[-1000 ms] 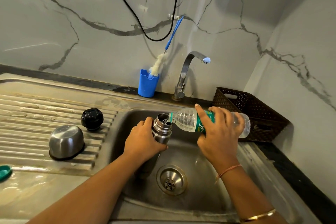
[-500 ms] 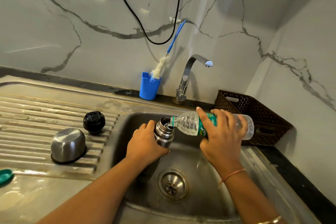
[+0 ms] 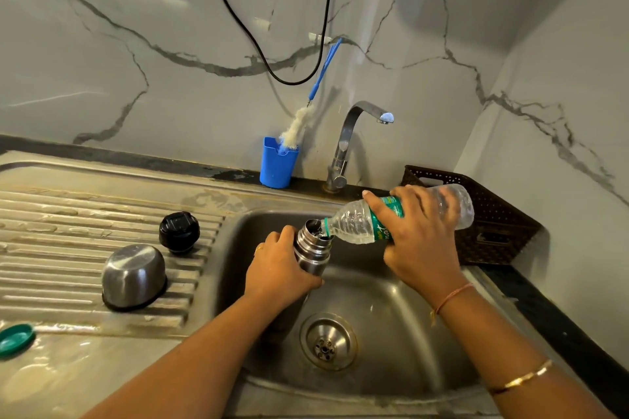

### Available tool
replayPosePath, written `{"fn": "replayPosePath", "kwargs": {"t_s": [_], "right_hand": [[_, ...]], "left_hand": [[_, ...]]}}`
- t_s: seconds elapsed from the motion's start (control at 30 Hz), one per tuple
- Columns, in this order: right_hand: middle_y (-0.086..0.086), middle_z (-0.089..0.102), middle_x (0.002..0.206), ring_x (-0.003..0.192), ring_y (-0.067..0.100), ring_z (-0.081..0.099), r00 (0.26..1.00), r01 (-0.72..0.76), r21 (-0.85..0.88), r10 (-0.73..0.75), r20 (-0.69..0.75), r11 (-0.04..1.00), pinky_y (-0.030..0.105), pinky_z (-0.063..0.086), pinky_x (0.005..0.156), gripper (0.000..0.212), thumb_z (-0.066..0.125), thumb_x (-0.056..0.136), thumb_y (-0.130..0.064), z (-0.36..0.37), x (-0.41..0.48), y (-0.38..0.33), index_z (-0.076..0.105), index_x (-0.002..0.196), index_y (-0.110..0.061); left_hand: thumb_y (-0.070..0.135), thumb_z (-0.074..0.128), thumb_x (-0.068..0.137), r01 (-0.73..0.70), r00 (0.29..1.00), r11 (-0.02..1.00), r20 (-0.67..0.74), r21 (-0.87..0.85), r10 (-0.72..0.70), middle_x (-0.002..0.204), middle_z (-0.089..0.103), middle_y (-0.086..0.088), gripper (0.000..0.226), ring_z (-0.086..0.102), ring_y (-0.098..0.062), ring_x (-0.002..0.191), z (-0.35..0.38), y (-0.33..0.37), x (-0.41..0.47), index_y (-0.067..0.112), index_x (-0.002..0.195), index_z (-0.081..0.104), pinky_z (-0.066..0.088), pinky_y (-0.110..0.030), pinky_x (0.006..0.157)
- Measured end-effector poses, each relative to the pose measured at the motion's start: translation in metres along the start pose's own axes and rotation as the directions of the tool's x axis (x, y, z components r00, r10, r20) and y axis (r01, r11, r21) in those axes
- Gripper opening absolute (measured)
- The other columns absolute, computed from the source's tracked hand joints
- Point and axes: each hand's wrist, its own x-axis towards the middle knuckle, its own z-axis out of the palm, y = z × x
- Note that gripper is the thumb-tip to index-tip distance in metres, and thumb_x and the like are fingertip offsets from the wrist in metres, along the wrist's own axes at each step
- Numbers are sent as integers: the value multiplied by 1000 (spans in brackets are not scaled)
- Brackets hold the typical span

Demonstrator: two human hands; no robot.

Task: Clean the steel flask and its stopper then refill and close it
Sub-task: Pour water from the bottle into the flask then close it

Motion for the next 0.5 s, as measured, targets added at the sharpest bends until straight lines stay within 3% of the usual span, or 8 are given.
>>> {"fn": "replayPosePath", "kwargs": {"t_s": [0.5], "right_hand": [[19,59,112,111,35,39,928,370,-183,-369,44,911,56,19,103,79,78,51,-11,-15,43,10,59,127,-23]], "left_hand": [[43,85,55,6,1000,1000,-12,-27,-6,112,51,5,74,49,-17,109,0,1,-1,28,114,45,48,-33,87]]}}
